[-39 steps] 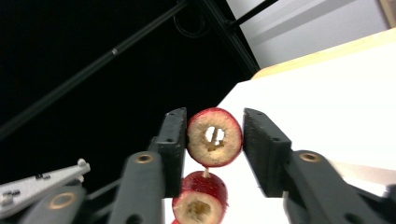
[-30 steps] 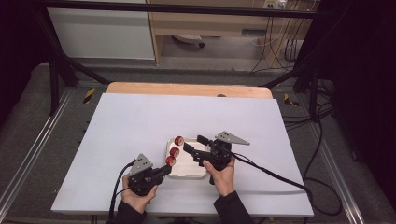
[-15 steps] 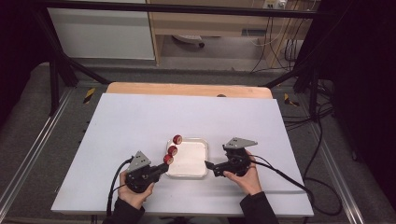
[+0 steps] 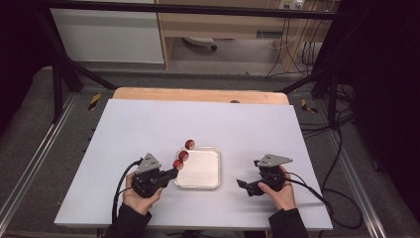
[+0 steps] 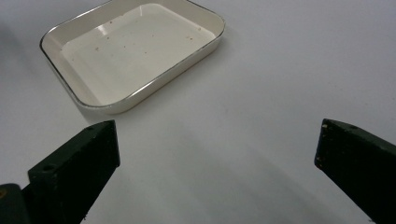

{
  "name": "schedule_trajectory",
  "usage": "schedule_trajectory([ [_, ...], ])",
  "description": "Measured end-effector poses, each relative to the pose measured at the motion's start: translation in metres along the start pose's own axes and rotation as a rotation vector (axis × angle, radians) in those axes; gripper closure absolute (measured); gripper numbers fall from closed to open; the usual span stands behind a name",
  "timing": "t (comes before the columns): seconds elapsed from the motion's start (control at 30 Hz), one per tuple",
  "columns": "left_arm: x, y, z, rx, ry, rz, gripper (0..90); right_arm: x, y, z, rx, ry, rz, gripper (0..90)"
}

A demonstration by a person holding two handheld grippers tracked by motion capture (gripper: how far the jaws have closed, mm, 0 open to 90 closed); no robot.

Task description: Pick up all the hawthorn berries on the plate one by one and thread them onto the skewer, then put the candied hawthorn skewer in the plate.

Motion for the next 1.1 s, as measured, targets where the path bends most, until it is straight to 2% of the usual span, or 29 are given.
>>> schedule_trajectory([
  [0.2, -0.010, 0.010, -0.006, -0.011, 0.010, -0.054, 88.0, 0.012, -0.010, 0.007, 0.011, 0.013, 0.004, 0.9],
  [0.3, -0.014, 0.015, -0.007, -0.008, 0.011, -0.070, 88.0, 0.018, -0.015, 0.012, 0.028, 0.028, -0.004, 0.9],
  [0.5, -0.021, 0.027, -0.004, -0.001, 0.013, -0.119, 88.0, 0.022, -0.022, 0.016, 0.034, 0.043, 0.016, 0.8],
  [0.67, -0.025, 0.042, -0.003, -0.010, 0.008, -0.157, 87.9, 0.026, -0.023, 0.017, 0.044, 0.046, 0.009, 0.8],
  [0.83, -0.024, 0.057, 0.000, -0.007, 0.011, -0.218, 87.9, 0.026, -0.025, 0.018, 0.047, 0.053, 0.013, 0.8],
  [1.03, -0.017, 0.071, 0.000, -0.032, 0.026, -0.293, 87.8, 0.027, -0.028, 0.020, 0.045, 0.060, 0.022, 0.8],
  [1.1, -0.015, 0.075, 0.000, -0.035, 0.017, -0.316, 87.8, 0.027, -0.028, 0.020, 0.044, 0.060, 0.023, 0.7],
])
Point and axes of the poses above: each handheld gripper's, and its own axes: y roughly forward along the jaws, x roughly out of its underside, z roughly to its right, the point moved 4 cm from there along y, roughly forward along the jaws, and after that the axes turned 1 degree about z, right-handed, at the moved point
